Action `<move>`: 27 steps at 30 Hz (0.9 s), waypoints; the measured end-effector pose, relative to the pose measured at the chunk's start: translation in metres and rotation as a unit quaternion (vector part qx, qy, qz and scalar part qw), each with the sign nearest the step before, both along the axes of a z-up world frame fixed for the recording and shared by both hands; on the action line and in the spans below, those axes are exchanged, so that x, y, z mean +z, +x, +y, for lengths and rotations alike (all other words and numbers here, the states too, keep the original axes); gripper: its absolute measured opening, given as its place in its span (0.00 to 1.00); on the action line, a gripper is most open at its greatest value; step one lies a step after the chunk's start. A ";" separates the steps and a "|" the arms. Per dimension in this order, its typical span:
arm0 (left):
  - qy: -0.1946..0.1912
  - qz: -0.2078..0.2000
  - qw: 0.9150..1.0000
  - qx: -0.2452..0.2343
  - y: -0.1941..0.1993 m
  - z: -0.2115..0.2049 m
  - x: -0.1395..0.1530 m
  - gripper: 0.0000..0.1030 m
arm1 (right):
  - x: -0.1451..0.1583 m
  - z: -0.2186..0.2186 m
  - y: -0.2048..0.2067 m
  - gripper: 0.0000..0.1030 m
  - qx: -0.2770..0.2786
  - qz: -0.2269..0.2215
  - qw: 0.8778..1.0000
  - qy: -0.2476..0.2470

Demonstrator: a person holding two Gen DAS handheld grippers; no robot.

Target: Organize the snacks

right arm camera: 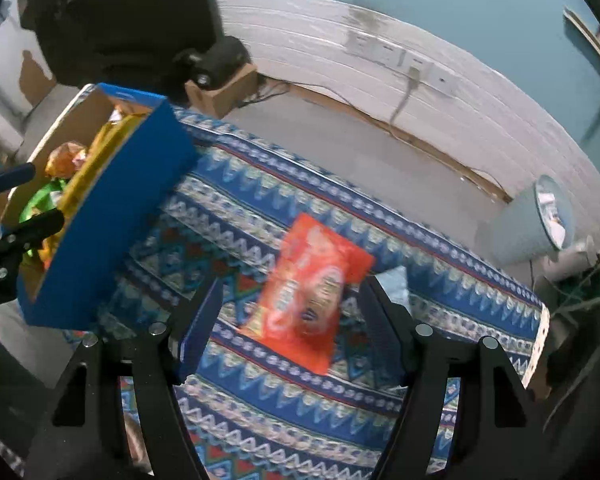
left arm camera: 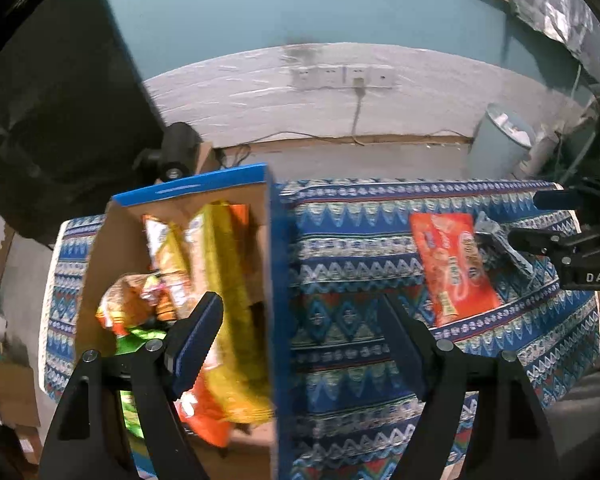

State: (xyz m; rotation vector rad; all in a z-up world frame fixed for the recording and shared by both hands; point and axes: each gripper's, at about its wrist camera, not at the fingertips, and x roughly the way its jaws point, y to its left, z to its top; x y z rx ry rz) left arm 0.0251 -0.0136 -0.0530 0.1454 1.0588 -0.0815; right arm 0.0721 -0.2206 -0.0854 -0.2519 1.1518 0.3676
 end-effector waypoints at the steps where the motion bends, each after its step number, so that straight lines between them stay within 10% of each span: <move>1: -0.001 0.004 1.000 -0.004 0.002 -0.005 -0.002 0.78 | -0.003 -0.005 0.000 0.69 -0.004 0.001 1.000 0.000; 27: -0.050 0.118 0.992 -0.018 0.050 -0.095 -0.091 0.78 | -0.118 -0.103 0.024 0.70 -0.046 0.067 0.996 -0.048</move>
